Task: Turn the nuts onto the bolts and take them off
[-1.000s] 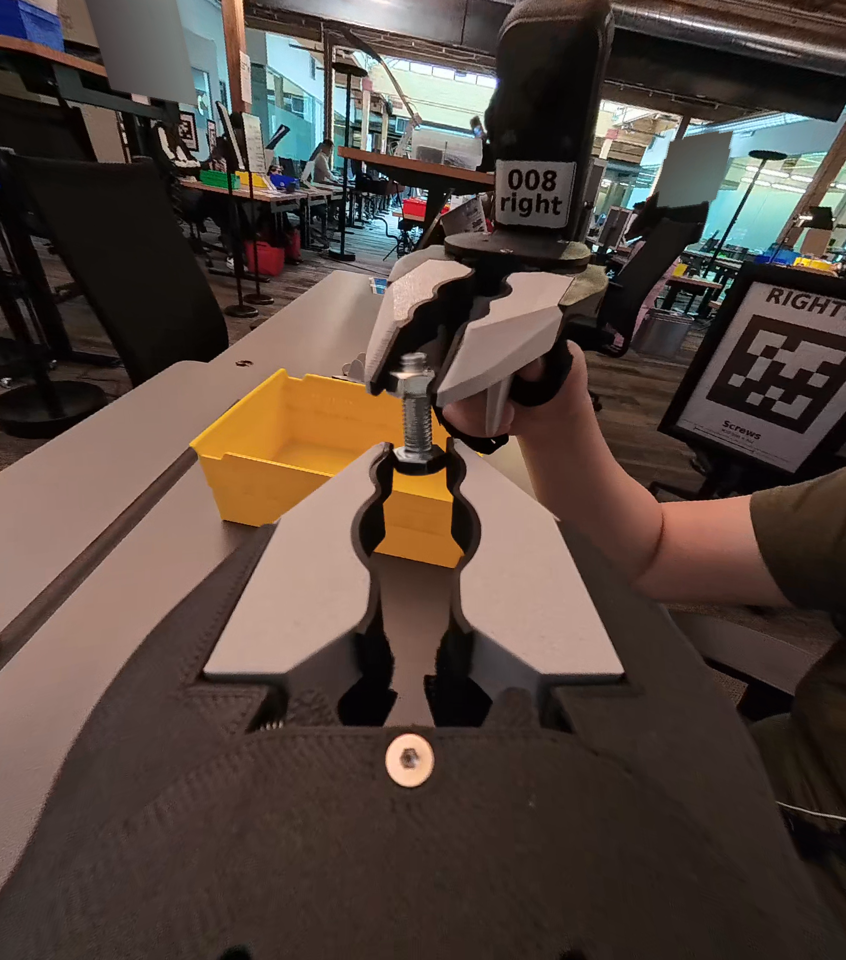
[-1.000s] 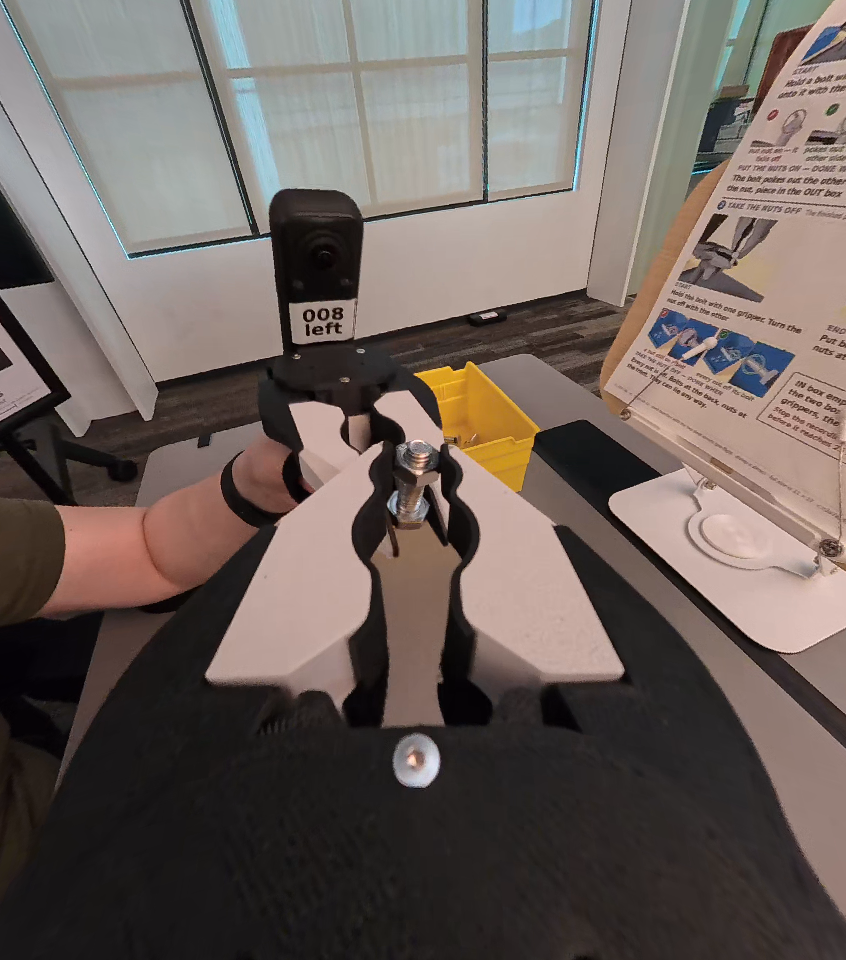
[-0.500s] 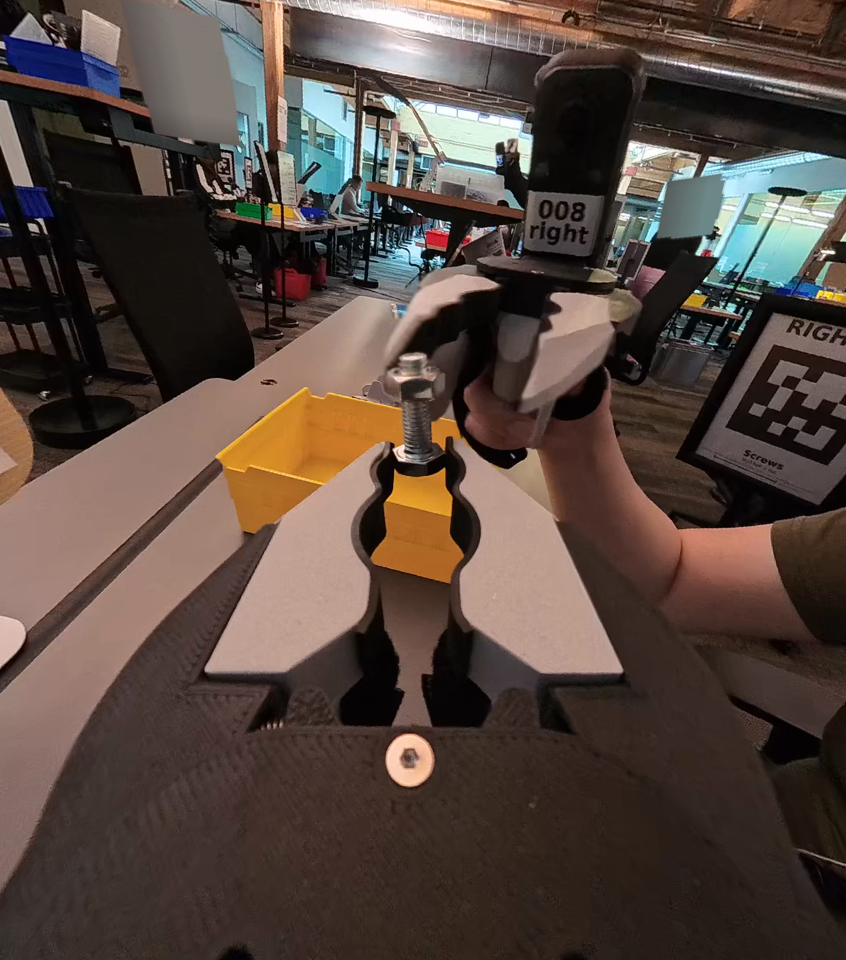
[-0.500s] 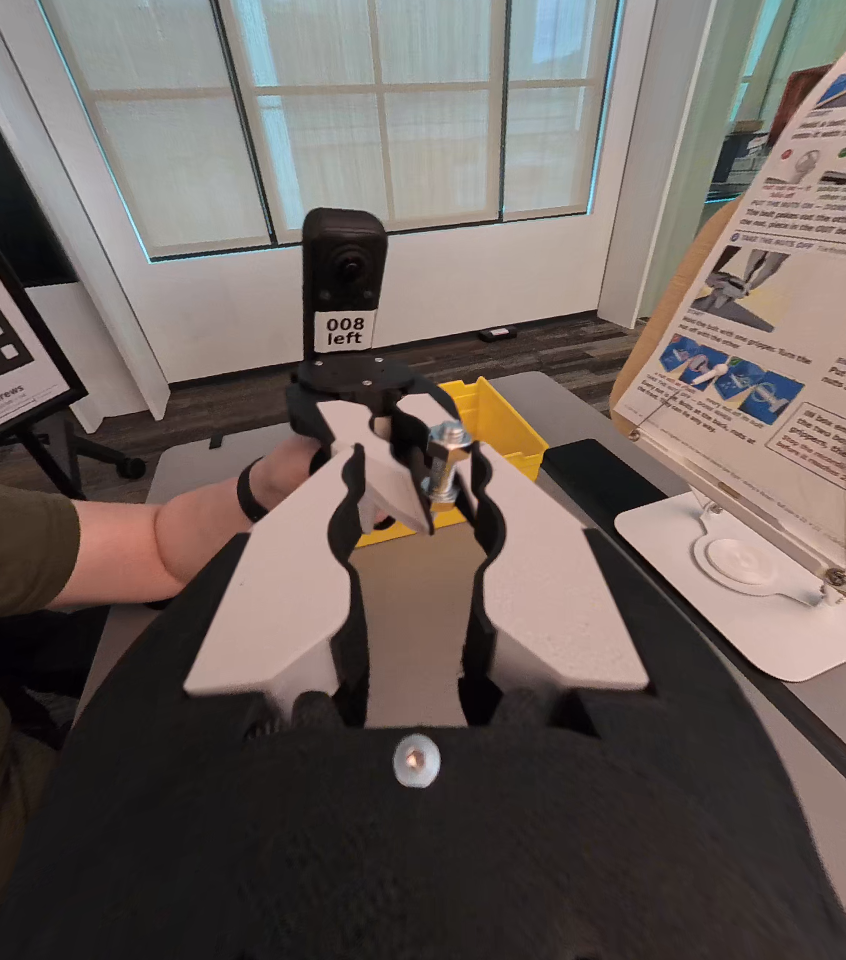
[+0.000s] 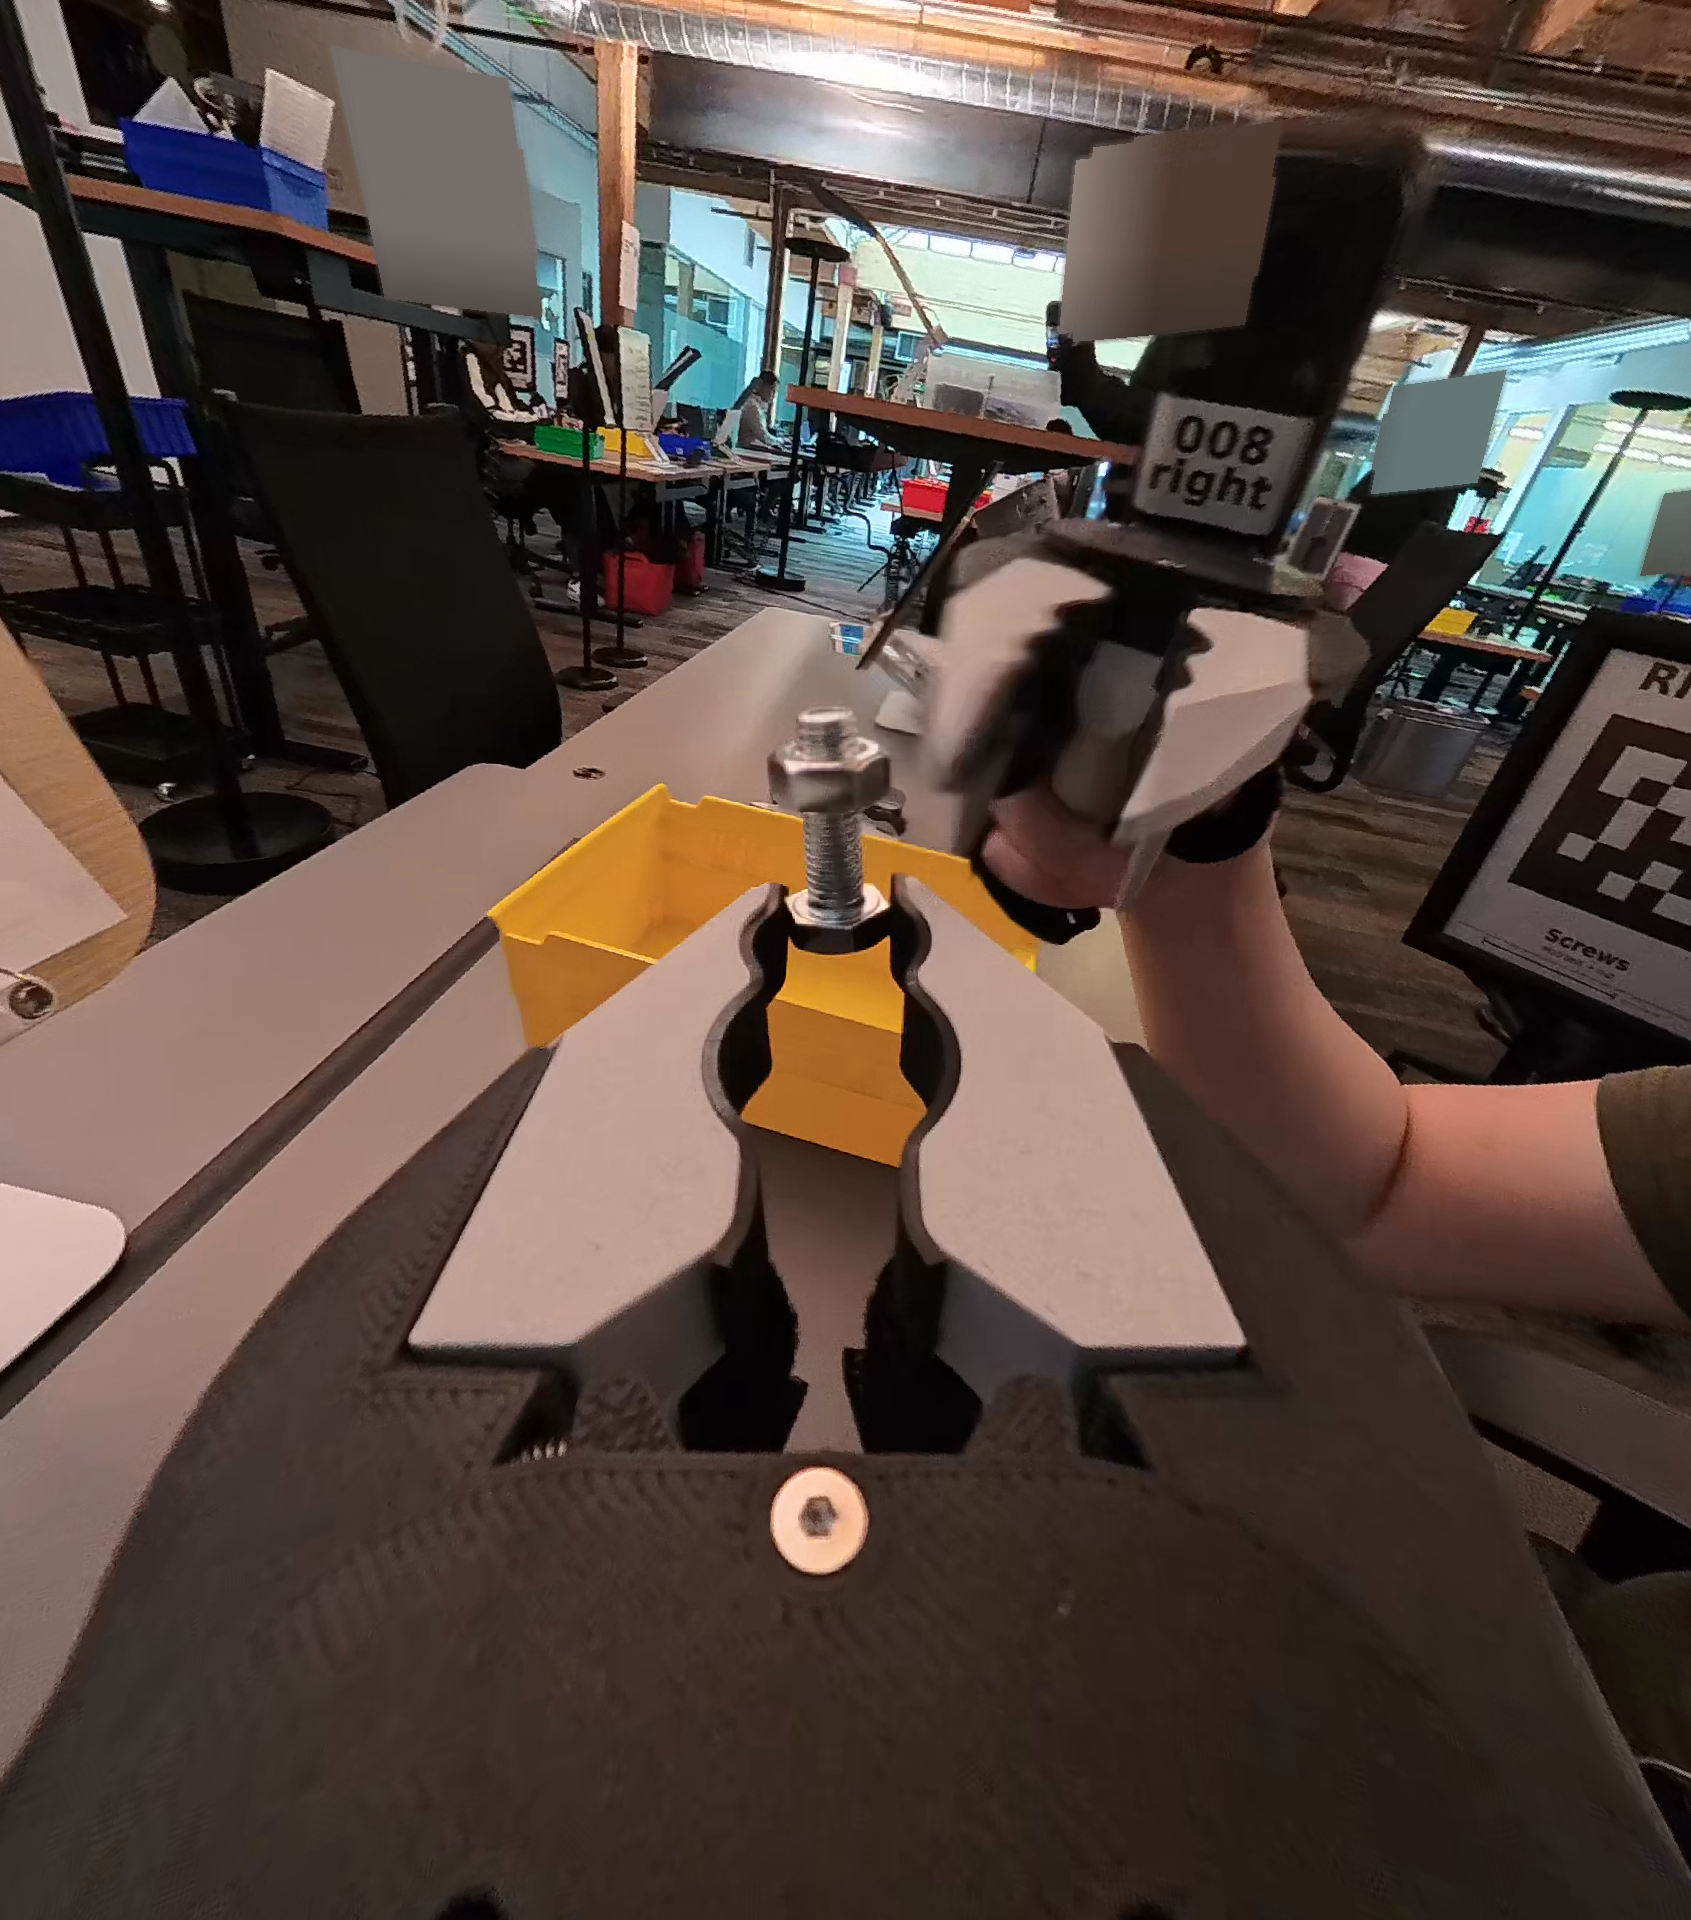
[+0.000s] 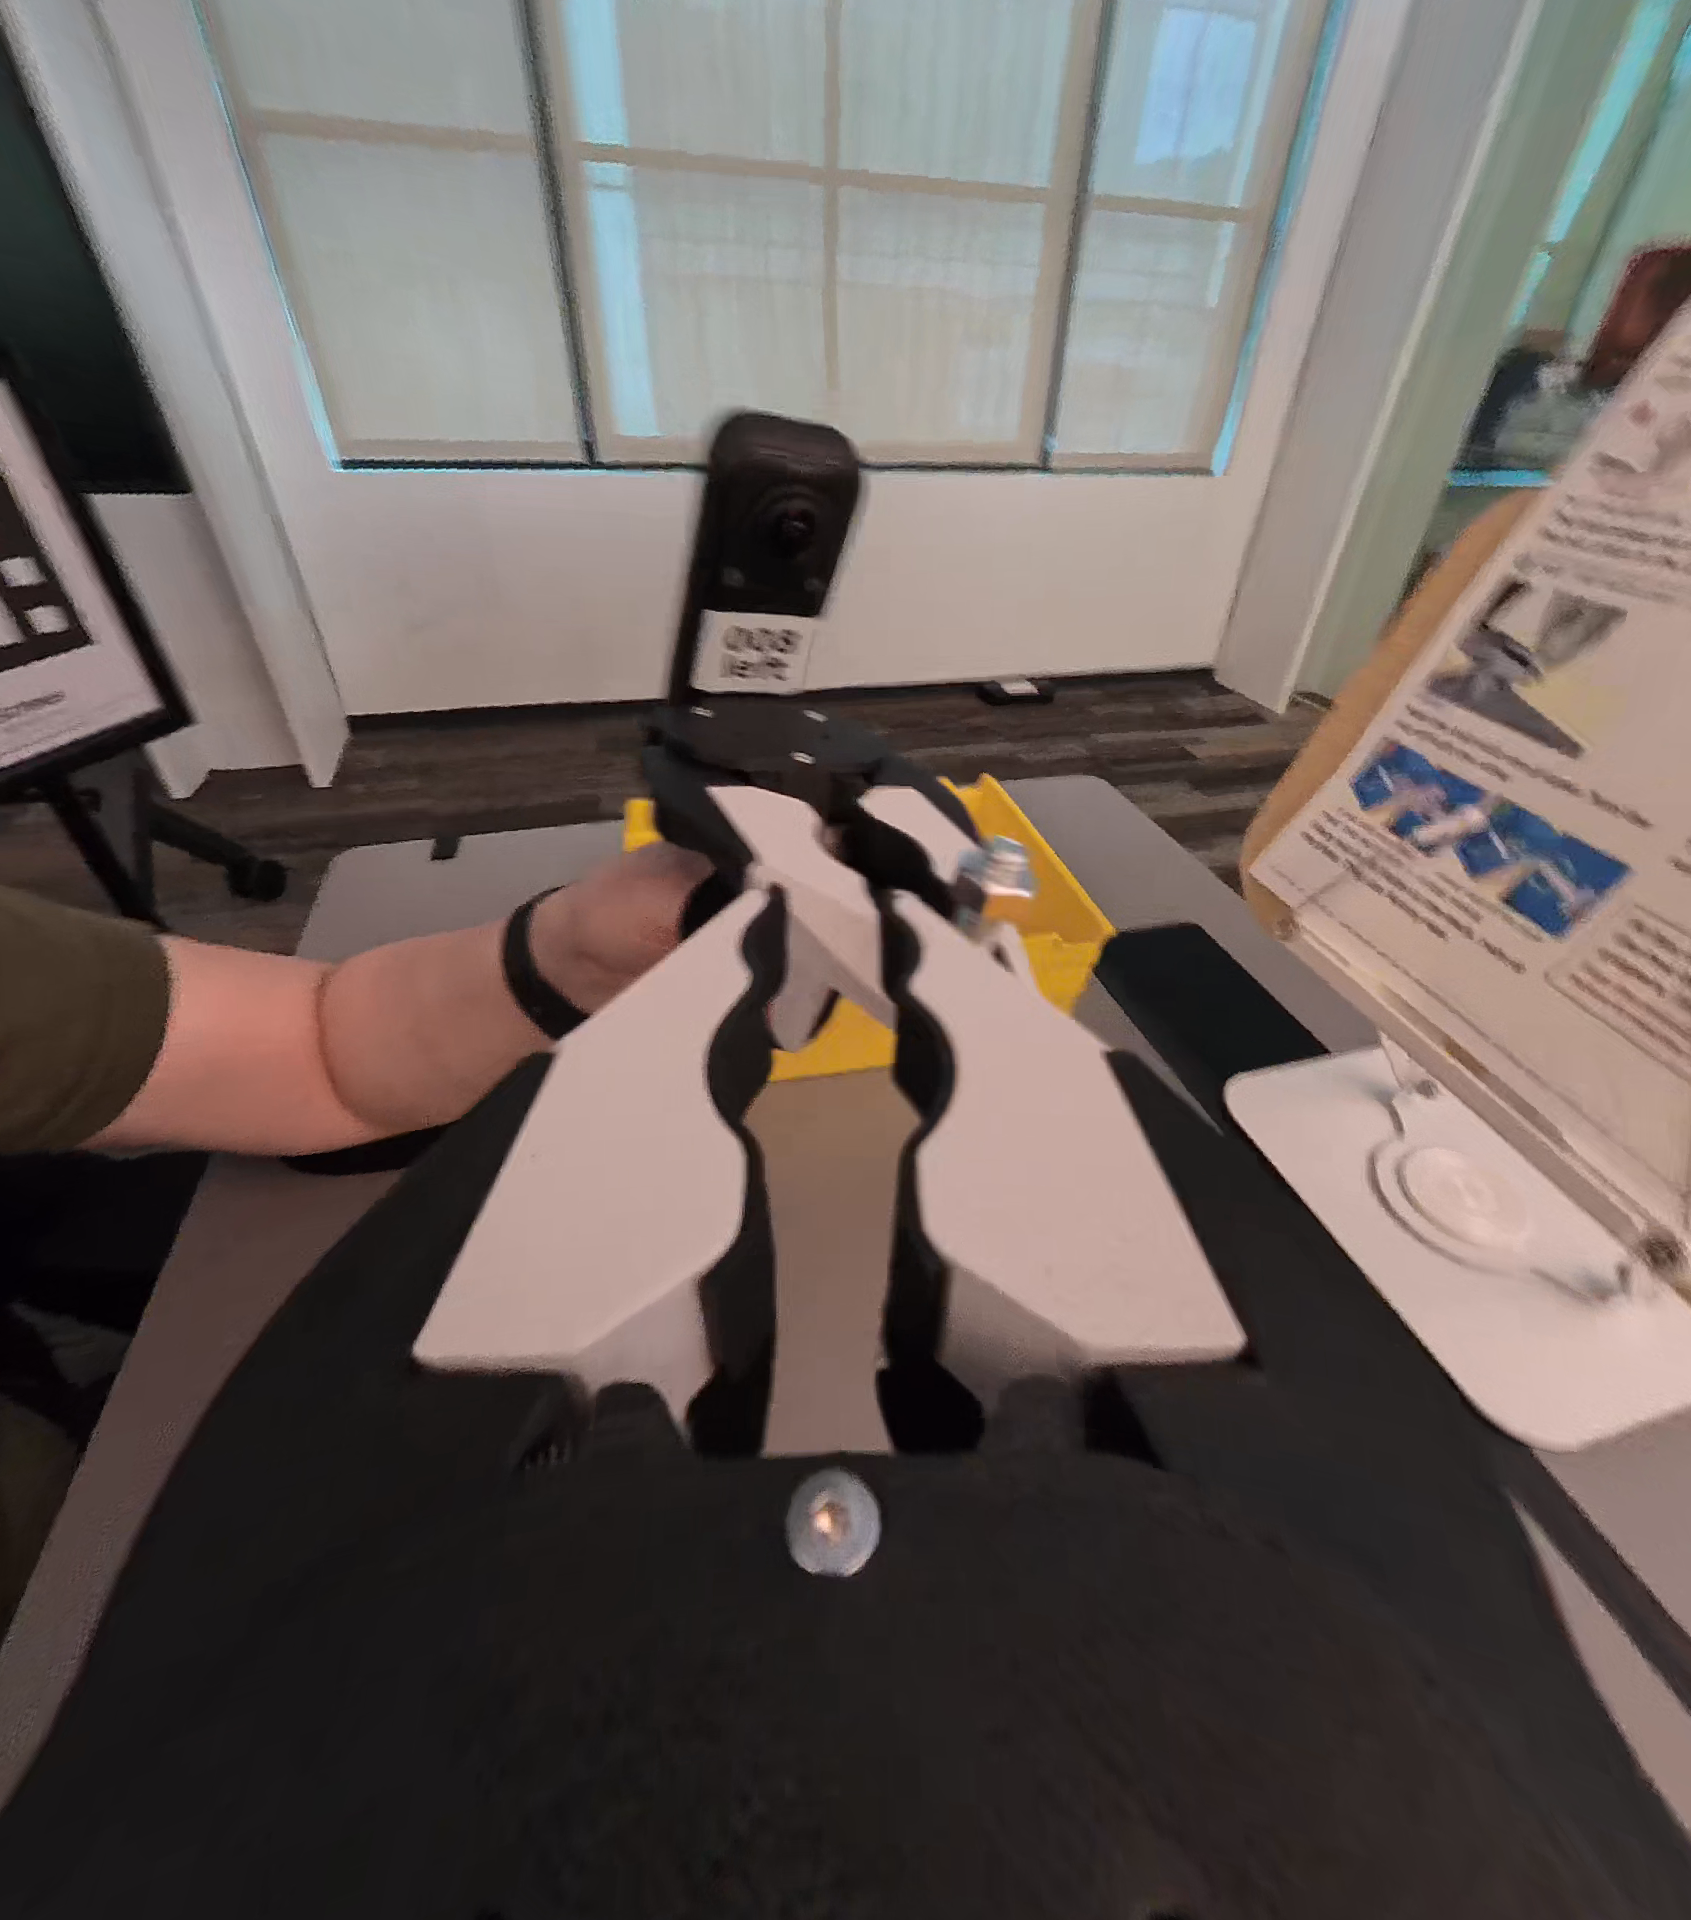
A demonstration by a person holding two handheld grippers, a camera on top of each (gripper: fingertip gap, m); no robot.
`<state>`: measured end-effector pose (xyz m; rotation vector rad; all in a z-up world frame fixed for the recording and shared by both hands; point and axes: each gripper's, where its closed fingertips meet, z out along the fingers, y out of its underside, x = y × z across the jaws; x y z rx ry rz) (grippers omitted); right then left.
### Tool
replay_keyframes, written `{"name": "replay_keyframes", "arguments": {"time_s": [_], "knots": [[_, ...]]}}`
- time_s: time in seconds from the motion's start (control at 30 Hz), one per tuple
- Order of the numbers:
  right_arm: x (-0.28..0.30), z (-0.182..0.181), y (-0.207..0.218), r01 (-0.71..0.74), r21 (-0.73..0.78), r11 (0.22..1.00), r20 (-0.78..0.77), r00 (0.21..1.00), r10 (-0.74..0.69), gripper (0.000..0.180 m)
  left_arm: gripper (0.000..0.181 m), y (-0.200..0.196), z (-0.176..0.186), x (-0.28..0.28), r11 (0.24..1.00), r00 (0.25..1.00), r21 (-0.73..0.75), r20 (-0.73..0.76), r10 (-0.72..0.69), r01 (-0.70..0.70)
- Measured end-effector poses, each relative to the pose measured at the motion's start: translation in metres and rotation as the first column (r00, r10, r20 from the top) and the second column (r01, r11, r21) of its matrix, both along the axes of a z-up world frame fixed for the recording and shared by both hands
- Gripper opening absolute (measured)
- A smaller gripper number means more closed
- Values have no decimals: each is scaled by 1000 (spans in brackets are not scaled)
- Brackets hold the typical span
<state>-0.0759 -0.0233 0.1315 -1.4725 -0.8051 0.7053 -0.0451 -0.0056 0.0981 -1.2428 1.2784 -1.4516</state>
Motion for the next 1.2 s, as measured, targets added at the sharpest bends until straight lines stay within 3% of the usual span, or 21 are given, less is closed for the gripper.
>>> {"name": "replay_keyframes", "arguments": {"time_s": [0.07, 0.23, 0.37, 0.47, 0.73, 0.93, 1.2], "knots": [[0, 9, -8, -23, 18, 1000, -35, 999, 24, 9, 18, 2, 1, -1, 1000, 1000, -5, 3, 2, -2], [15, -5, 17, 98, -70, 993, -32, 994, -101, 21, 18, -5, 5, -2, 1000, 999, -4, 23, -28, 28], [6, -12, 22, 58, -111, 992, -64, 996, -65, 22, 18, -13, 6, -1, 998, 998, -2, 27, -61, 62], [2, -14, 22, 26, -120, 992, -83, 996, -36, 8, 18, -16, 4, 0, 997, 997, -6, 21, -81, 81], [6, -13, 24, -9, -165, 986, -149, 989, -16, 7, 19, -14, 7, -2, 992, 994, -71, 41, -105, 108], [33, -9, 26, 70, -170, 983, -124, 988, -91, 7, 23, -8, 25, -15, 959, 977, -212, 141, -162, 189], [101, -25, 17, 280, -204, 938, 75, 960, -270, 7, 18, -17, 36, -27, 914, 944, -260, 195, -267, 312]]}}
